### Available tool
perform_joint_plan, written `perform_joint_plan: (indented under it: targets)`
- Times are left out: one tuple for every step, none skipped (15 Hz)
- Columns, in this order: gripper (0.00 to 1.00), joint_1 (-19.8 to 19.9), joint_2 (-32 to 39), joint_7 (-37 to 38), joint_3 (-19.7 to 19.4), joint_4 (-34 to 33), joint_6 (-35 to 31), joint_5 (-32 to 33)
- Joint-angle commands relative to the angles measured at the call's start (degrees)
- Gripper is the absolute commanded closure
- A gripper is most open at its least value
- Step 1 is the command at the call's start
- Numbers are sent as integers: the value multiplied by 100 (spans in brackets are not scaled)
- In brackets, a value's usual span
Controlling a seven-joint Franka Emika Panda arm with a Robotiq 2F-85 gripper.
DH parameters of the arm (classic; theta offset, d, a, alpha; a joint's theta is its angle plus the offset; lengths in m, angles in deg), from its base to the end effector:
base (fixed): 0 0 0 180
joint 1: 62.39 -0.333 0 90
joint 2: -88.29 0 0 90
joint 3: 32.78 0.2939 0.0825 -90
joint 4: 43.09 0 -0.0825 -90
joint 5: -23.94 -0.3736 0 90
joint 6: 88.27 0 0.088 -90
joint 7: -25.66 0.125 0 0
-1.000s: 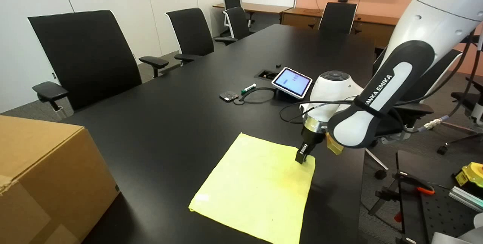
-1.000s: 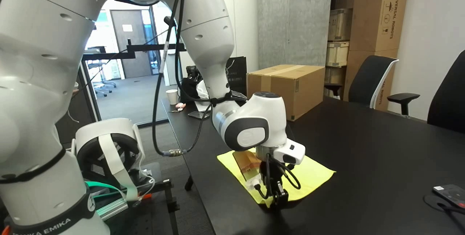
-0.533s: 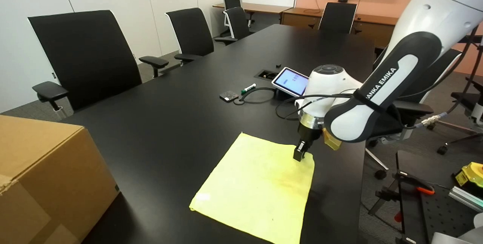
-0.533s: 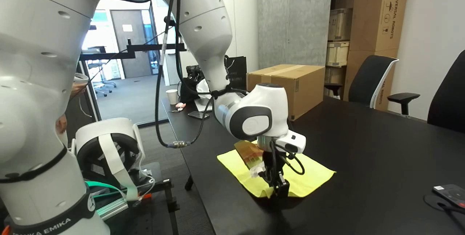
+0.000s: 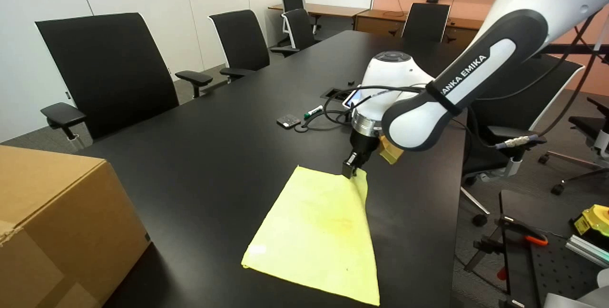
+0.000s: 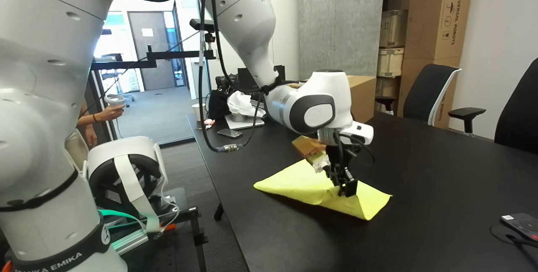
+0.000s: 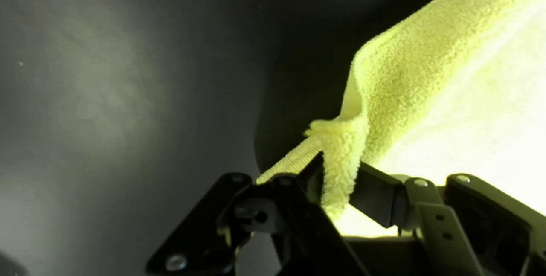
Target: Fold the cloth
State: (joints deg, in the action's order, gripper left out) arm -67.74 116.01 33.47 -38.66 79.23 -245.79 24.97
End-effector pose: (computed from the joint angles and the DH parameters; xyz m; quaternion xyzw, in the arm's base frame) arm 0.5717 -0.0062 0.1612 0.9958 -0.0571 0.0679 0.0231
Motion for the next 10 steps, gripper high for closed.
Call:
perform_joint_plan:
  targets:
    - [94,193,587,72,178,-1151,398,-153]
    - [94,221,756,85,195,-1444,472,-177]
    - [94,235,915,111,207,-1729,524,-192]
    - [94,267,1054,93,247,-1986,591,-218]
    - [94,268,1233,96,278,-2266,616,-226]
    - [94,247,1389,129,280,-2502,620,-216]
    - [94,235,1520,120,315,-2732,673,-220]
    - [94,172,1709,172,304,-2963,634,-184]
    - [94,129,1829,199,314,-3151,640,-166]
    - [95,70,1975,242,322,-3362,616,-150]
